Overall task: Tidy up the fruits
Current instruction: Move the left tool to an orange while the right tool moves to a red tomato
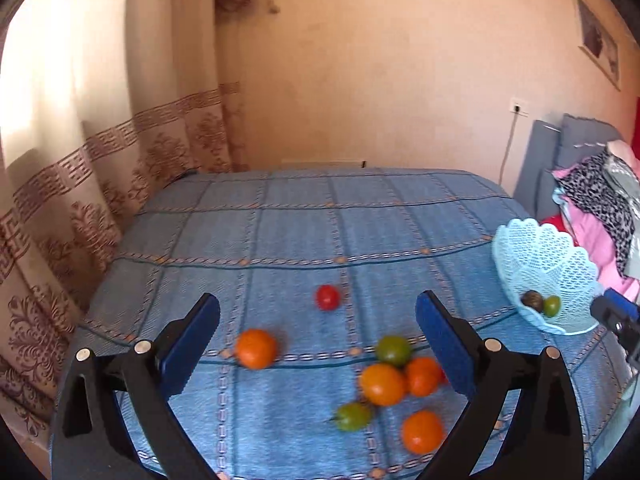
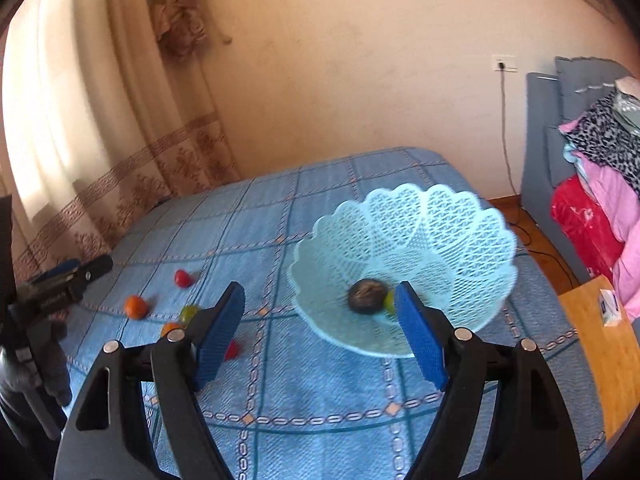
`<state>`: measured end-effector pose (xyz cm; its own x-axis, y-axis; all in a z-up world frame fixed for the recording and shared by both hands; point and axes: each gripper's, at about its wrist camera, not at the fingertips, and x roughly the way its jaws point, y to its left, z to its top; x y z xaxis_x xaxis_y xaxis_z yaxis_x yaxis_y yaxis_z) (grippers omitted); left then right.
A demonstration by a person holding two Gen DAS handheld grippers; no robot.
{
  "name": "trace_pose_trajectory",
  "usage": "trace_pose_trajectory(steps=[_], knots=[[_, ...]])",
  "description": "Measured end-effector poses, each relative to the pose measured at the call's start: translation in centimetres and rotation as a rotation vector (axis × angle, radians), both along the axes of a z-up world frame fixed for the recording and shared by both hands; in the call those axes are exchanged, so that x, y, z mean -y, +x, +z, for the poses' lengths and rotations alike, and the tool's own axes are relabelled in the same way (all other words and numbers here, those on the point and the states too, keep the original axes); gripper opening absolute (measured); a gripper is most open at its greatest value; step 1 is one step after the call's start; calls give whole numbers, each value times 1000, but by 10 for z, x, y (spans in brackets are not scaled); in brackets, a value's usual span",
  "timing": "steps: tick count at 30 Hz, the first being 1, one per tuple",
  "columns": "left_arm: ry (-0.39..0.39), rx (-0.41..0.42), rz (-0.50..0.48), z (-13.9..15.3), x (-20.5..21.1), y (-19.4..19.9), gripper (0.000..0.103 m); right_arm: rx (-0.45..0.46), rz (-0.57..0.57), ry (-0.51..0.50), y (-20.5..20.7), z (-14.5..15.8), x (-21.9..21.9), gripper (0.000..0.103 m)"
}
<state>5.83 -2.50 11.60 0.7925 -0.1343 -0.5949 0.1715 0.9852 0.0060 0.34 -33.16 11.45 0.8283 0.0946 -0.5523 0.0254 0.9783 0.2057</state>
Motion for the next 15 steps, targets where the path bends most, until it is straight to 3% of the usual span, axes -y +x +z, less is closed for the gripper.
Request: trace_pose_trajectory(steps=[9,15], knots=[[14,-82,121,-39,-43,29,98,-42,158,-35,9,-18,-45,79],[23,-141,149,-71,-55,46,98,-96,199,-13,18,-34,-57,79]])
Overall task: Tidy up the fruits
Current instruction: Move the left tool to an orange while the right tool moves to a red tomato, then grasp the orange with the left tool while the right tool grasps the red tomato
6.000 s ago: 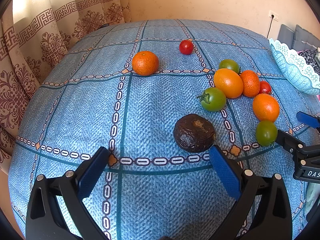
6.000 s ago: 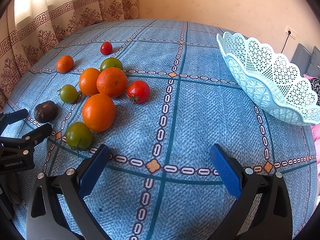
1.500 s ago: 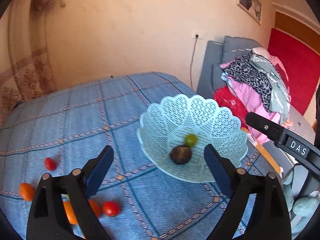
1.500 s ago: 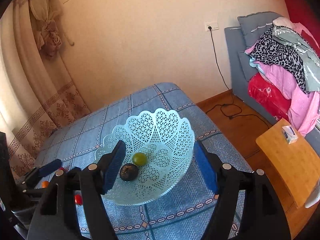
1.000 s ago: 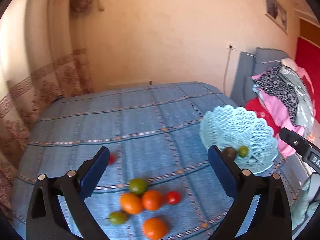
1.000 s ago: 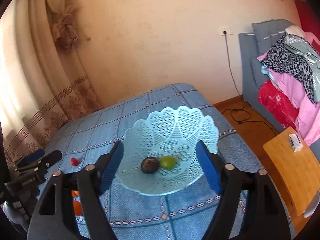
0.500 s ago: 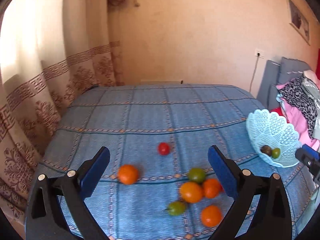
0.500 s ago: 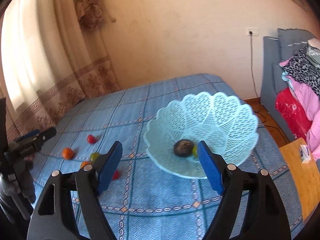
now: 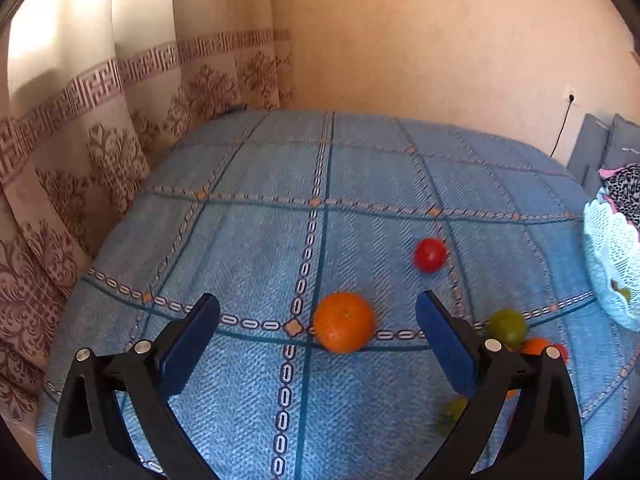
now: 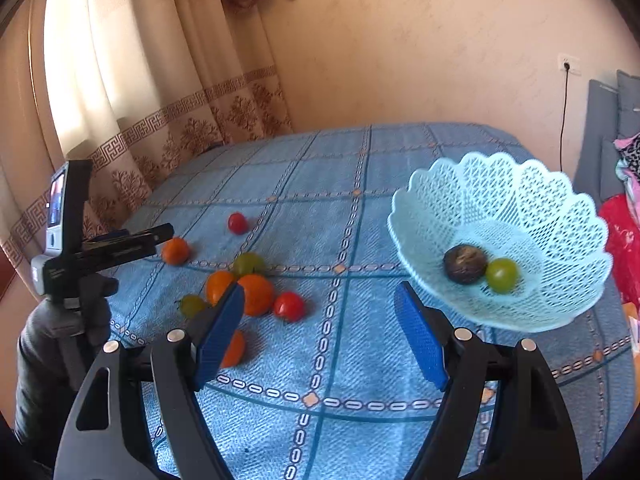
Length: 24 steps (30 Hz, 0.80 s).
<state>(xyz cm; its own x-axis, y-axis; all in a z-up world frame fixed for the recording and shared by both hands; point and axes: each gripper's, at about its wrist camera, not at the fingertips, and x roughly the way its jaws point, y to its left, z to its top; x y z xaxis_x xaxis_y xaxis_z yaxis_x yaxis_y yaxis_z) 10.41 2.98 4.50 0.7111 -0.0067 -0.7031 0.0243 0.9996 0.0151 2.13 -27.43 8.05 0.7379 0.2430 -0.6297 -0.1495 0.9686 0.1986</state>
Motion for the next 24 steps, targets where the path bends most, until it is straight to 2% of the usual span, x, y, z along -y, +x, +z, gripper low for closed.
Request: trace_pose_trajectory(steps=[6,9,13,17,19,21,24], knots=[[-7,-17,-9,-16,-2,4,95,-33,5,6,6,-11,0,79],[-8,-35,-17,-22,-2,9,87,-42,15,7,8,-15,-1,79],[-16,-60,-16,-27,-2,13,84,-57,27,9,10,-18,-2,79],[-54,-98,-21,-33,-7,19,69,-89,60,-13,13,-24,-8,78],[-71,-97,-46,-34,-6,19,59,-98,84,-31,15,-25,-12,71],[-88,-91,-91,-33,-1,16,38,-105,100,-39,18,-26,-14,61],[-60,-74,-105,-31,6,11,38,-127,115,-43,25,-30,-17,52]])
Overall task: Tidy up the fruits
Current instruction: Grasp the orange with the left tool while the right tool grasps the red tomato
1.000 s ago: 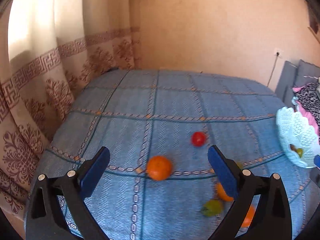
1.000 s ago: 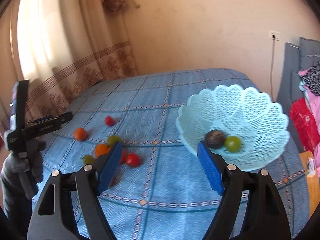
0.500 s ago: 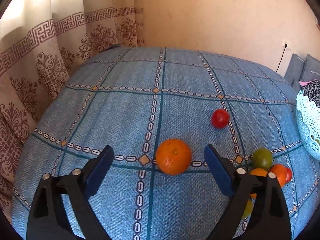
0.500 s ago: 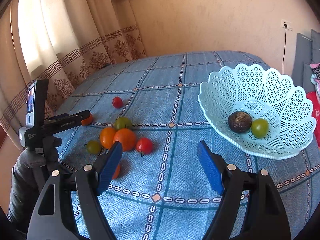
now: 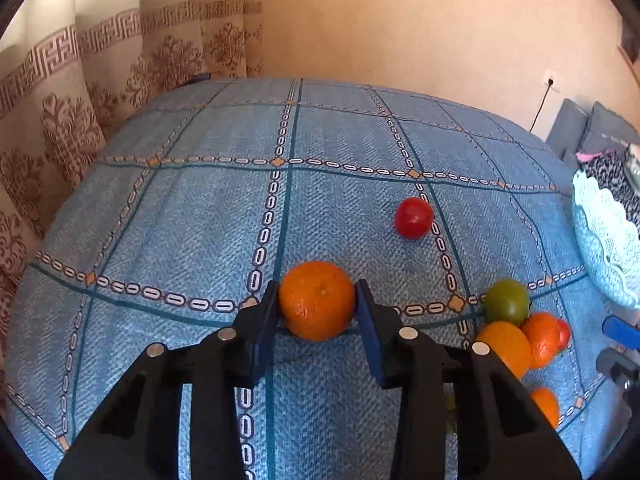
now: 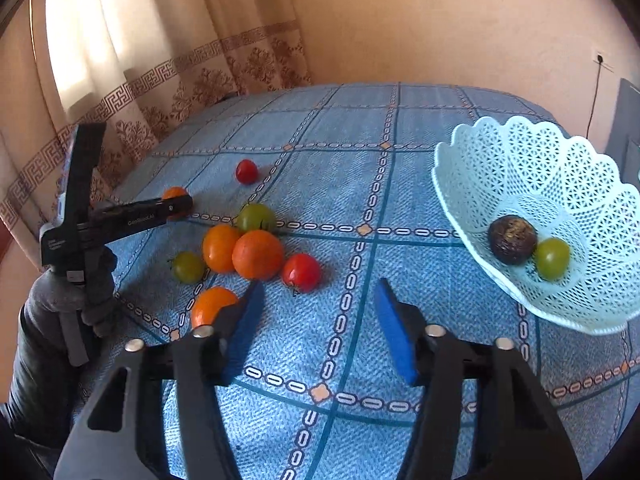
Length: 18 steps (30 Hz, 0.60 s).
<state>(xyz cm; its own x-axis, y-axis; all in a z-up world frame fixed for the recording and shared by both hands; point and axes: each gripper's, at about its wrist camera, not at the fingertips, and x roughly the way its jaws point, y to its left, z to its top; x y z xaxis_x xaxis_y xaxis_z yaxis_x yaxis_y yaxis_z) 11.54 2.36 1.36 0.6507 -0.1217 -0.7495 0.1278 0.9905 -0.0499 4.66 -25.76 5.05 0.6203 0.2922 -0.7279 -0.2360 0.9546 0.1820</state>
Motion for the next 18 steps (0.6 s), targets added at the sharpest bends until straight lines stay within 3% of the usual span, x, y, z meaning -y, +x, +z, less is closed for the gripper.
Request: trace_pose_trajectory(steps=[10,12,18], knots=[[-20,29,20,8,-1,-13,38,-50,36,0,22,-14,-13,52],[-20,34,19,9,-2,-13,38,-59,39,-4,26,-17,-14,41],[-19,36,10,9,3,-19,38,-87,44,14,37,-29,-16,38]])
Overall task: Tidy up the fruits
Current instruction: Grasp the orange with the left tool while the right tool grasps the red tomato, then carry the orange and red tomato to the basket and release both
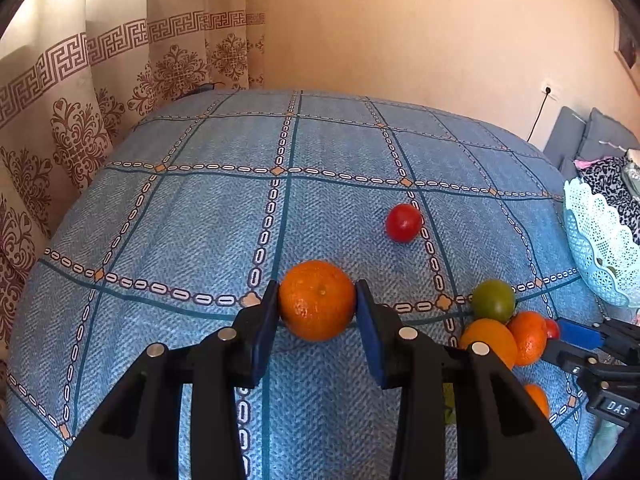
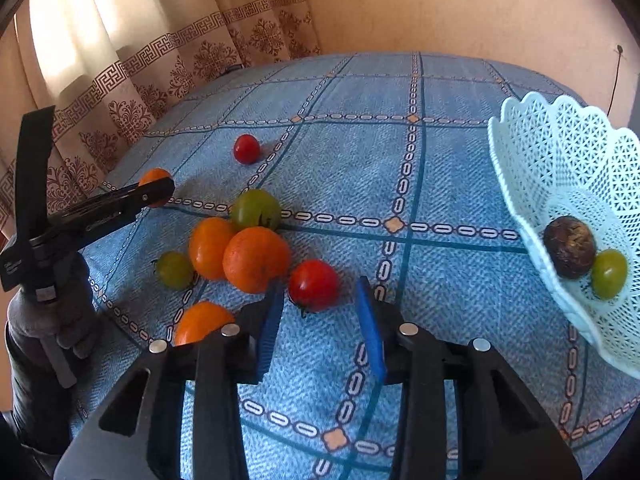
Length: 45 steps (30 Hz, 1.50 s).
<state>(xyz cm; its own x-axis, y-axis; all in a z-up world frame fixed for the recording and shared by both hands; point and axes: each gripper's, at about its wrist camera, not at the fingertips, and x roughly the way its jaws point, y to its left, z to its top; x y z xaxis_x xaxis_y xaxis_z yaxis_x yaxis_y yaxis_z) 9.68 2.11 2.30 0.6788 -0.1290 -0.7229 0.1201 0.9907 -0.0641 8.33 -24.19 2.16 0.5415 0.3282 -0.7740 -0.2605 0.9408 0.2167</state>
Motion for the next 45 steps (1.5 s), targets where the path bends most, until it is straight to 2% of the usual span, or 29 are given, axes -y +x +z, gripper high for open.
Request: trace_pose_trajectory(steps=[2,4,5,17,24,30,36,45], knots=[[-1,1,-1,0,1,-1,38,9,2,-3,0,0,-1,37],[-1,2,-2,0,1,0,38,4,6,11,1,-1,-1,28],[0,2,-1,0,0,0,38,5,3,13,1,0,-1,27],[-6,16,6,5,0,-2,38,60,-41,55,-16,20,14,27],[-17,26,-20,17,14,-15,38,102,-80,88,-30,37,30,27],[-41,54,-84,39,42,-34,38,163,-142,111,-44,60,55,27],[-79,76,-176,64,84,-45,38,221,-262,122,-56,80,99,27],[-80,93,-333,81,167,-47,38,223,-450,116,-55,82,163,27]])
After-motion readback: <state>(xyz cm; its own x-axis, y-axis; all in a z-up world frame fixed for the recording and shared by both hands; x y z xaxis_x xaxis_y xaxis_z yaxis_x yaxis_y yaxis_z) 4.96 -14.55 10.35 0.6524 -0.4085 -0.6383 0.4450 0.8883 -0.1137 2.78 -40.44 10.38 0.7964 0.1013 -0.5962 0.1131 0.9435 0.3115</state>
